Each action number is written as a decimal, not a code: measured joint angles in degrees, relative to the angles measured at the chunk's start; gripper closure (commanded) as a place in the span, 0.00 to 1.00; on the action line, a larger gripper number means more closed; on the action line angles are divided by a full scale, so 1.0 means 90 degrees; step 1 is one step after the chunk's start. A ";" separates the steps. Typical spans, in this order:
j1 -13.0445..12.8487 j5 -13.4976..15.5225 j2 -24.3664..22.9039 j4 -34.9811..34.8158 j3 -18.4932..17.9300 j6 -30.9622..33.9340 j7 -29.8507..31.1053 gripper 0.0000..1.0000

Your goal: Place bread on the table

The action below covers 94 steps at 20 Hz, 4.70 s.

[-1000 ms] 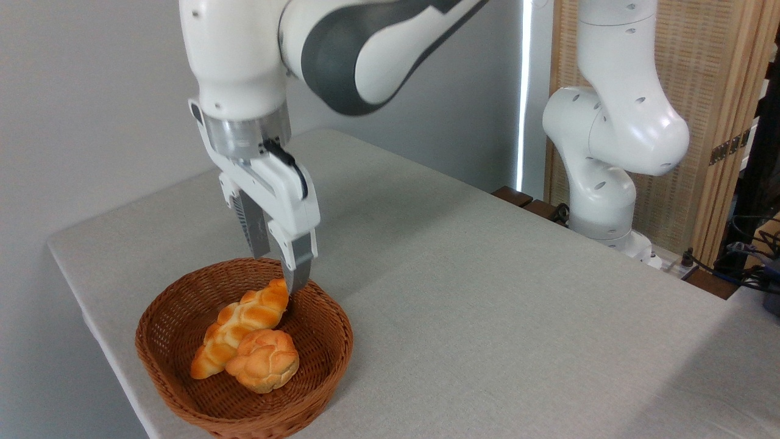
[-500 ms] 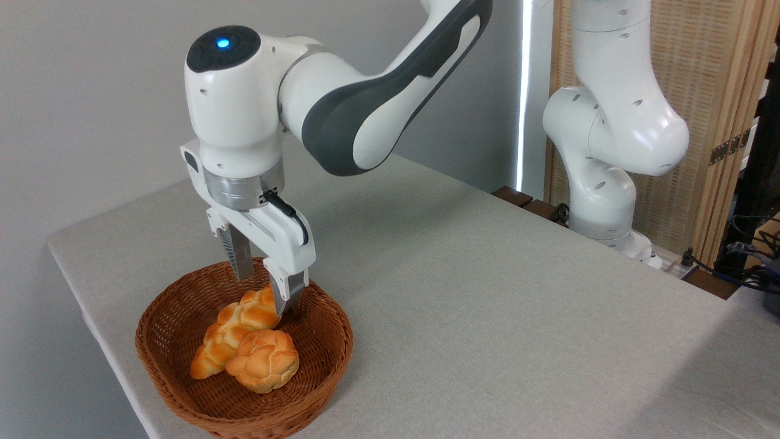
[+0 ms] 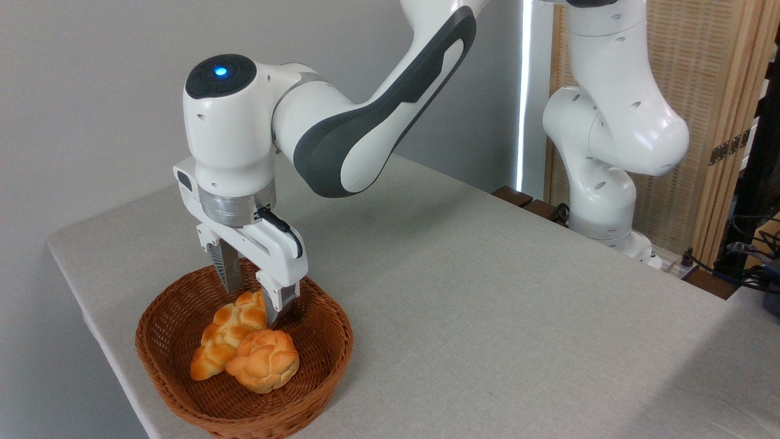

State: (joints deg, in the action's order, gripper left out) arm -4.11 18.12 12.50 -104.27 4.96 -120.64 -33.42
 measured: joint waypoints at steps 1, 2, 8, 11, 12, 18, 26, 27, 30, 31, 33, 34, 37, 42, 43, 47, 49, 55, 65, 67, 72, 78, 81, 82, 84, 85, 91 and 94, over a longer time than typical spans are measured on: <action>0.0003 0.0000 0.0005 -0.0001 0.0000 0.0000 0.0000 0.00; 0.0007 0.0002 0.0012 -0.0009 -0.0001 0.0000 0.0005 0.00; 0.0033 0.0112 0.0113 -0.0104 -0.0002 -0.0005 0.0299 0.02; 0.0038 0.0115 0.0113 -0.0103 -0.0003 -0.0006 0.0313 0.19; 0.0040 0.0115 0.0112 -0.0103 -0.0003 -0.0006 0.0313 0.29; 0.0064 0.0121 0.0112 -0.0103 -0.0003 -0.0006 0.0315 0.58; 0.0094 0.0122 0.0111 -0.0099 -0.0015 -0.0007 0.0315 0.65; 0.0094 0.0122 0.0111 -0.0099 -0.0015 -0.0007 0.0315 0.67; 0.0094 0.0122 0.0111 -0.0099 -0.0015 -0.0007 0.0315 0.68; 0.0094 0.0122 0.0111 -0.0098 -0.0015 -0.0007 0.0315 0.68; 0.0095 0.0122 0.0111 -0.0097 -0.0016 -0.0007 0.0315 0.68; 0.0095 0.0122 0.0109 -0.0093 -0.0016 -0.0007 0.0315 0.69; 0.0096 0.0122 0.0088 -0.0075 -0.0017 -0.0007 0.0315 0.68; 0.0104 0.0122 -0.0099 -0.0016 -0.0027 0.0018 0.0315 0.68; 0.0106 0.0122 -0.0160 -0.0015 -0.0027 0.0055 0.0315 0.68; 0.0108 0.0122 -0.0387 0.0131 -0.0117 0.0708 0.0315 0.68; 0.0113 0.0122 -0.0575 0.0216 -0.0222 0.1220 0.0313 0.67; 0.0058 0.0078 -0.1181 0.0226 -0.0389 0.2461 -0.0056 0.61; -0.0679 -0.0934 -0.1998 -0.0941 -0.0773 0.3095 -0.0905 0.30; -0.0806 -0.0956 -0.1996 -0.1104 -0.0771 0.3090 -0.0905 0.22; -0.0954 -0.0959 -0.1992 -0.1330 -0.0770 0.3090 -0.0905 0.00; -0.0958 -0.0959 -0.1972 -0.1361 -0.0770 0.3089 -0.0905 0.00; -0.0959 -0.0959 -0.1948 -0.1364 -0.0770 0.3084 -0.0905 0.00; -0.0959 -0.0959 -0.1947 -0.1364 -0.0770 0.3082 -0.0905 0.00; -0.0959 -0.0959 -0.1948 -0.1363 -0.0770 0.3080 -0.0905 0.00; -0.0960 -0.0959 -0.1948 -0.1363 -0.0770 0.3079 -0.0905 0.00; -0.0962 -0.0949 -0.1957 -0.1280 -0.0770 0.3049 -0.0871 0.00; -0.0959 -0.0949 -0.1966 -0.0865 -0.0776 0.3006 -0.0730 0.00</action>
State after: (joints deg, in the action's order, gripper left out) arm -12.74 9.58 -5.19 -112.05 -2.02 -93.59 -39.99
